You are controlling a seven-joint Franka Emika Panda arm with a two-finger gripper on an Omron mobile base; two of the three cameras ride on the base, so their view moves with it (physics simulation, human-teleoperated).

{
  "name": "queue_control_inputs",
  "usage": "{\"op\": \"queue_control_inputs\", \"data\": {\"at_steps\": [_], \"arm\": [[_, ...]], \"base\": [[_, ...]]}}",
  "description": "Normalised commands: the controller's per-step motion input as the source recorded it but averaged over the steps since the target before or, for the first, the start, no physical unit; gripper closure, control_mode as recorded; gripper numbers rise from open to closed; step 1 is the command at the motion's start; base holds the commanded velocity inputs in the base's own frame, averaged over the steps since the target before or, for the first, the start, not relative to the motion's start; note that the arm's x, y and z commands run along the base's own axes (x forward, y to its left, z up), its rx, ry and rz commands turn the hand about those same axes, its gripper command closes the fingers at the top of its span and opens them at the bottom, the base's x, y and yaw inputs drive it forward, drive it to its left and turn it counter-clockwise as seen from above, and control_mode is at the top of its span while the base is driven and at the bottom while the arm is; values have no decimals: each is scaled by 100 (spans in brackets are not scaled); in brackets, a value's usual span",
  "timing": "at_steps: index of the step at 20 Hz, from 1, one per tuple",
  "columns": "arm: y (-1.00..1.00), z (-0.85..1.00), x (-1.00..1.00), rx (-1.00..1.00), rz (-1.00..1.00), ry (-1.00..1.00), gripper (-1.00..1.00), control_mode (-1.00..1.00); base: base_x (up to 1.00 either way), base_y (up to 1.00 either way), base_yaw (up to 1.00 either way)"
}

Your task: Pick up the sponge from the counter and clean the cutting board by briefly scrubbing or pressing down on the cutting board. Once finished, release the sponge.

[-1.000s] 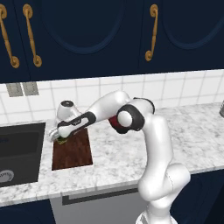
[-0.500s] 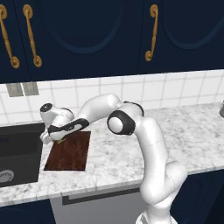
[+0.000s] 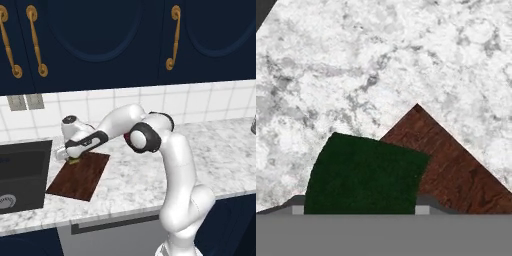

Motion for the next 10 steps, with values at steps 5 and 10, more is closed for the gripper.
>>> {"op": "queue_control_inputs", "data": {"at_steps": [5, 10], "arm": [[-100, -100, -63, 23, -23, 39, 100, -100], [-100, -100, -89, -6, -7, 69, 100, -100]], "base": [[0, 0, 0], [0, 0, 0]]}}
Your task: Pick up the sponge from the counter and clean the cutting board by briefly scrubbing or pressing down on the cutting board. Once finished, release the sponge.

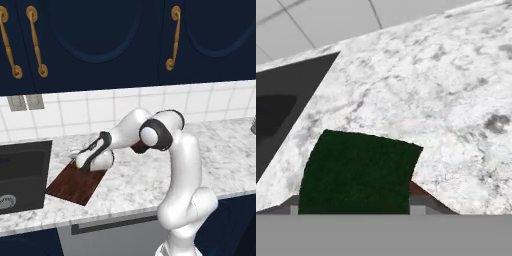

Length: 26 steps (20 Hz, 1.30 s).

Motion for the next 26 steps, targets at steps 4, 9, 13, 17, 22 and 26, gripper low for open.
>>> {"op": "queue_control_inputs", "data": {"at_steps": [4, 9, 13, 17, 22, 26], "arm": [[-66, -91, -73, -69, 0, 99, 100, -100], [-56, -84, -58, -83, 0, 97, 100, -100], [-63, -75, -80, -65, 0, 86, 100, -100], [-95, -64, -100, -32, 0, 52, 100, -100], [-64, -53, -100, -56, 0, 40, 100, -100], [-46, 14, -100, -74, 7, 26, 100, -100]], "base": [[0, 0, 0], [0, 0, 0], [0, 0, 0], [0, 0, 0], [0, 0, 0], [0, 0, 0]]}}
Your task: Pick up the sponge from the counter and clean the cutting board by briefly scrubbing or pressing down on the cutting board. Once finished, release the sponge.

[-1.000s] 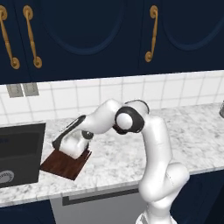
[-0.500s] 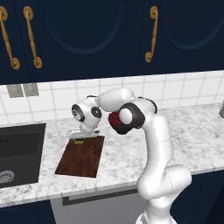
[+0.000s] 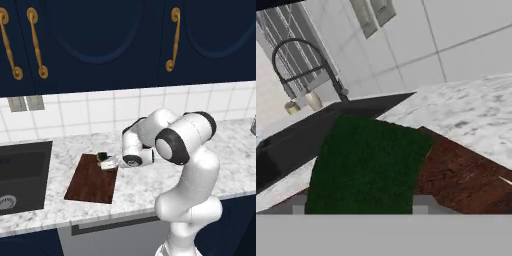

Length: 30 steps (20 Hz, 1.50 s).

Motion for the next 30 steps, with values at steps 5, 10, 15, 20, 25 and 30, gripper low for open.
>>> {"op": "queue_control_inputs", "data": {"at_steps": [5, 10, 15, 20, 25, 30], "arm": [[-28, 31, -100, -84, 16, 18, 100, -100], [-18, 50, -100, -79, 18, 17, 100, -100], [74, 100, -35, -44, 25, 5, 100, -100], [100, 59, 55, -32, 14, 4, 100, -100], [96, -2, 100, -11, 5, 34, 100, -100], [74, -31, 75, -3, -2, 10, 100, -100]], "base": [[0, 0, 0], [0, 0, 0], [0, 0, 0], [0, 0, 0], [0, 0, 0], [0, 0, 0]]}}
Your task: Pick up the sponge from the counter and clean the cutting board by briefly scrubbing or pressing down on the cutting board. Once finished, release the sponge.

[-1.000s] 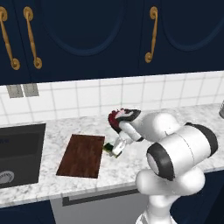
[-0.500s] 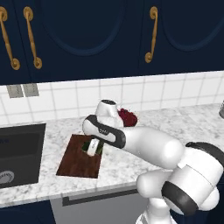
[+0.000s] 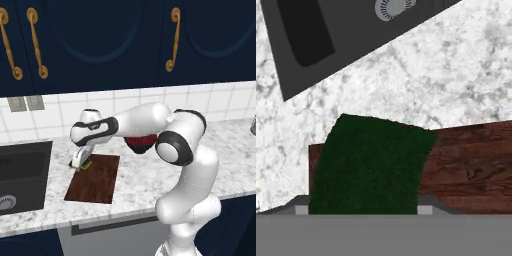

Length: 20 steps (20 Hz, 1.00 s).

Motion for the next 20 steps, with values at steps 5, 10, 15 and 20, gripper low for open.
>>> {"op": "queue_control_inputs", "data": {"at_steps": [5, 10, 15, 20], "arm": [[5, -100, 47, 0, -3, -9, 100, -100], [-7, -64, -1, 1, -9, -2, 100, -100], [-100, -100, -65, 14, -28, -7, 100, -100], [-100, -100, -62, 16, -31, -13, 100, -100]], "base": [[0, 0, 0], [0, 0, 0], [0, 0, 0], [0, 0, 0]]}}
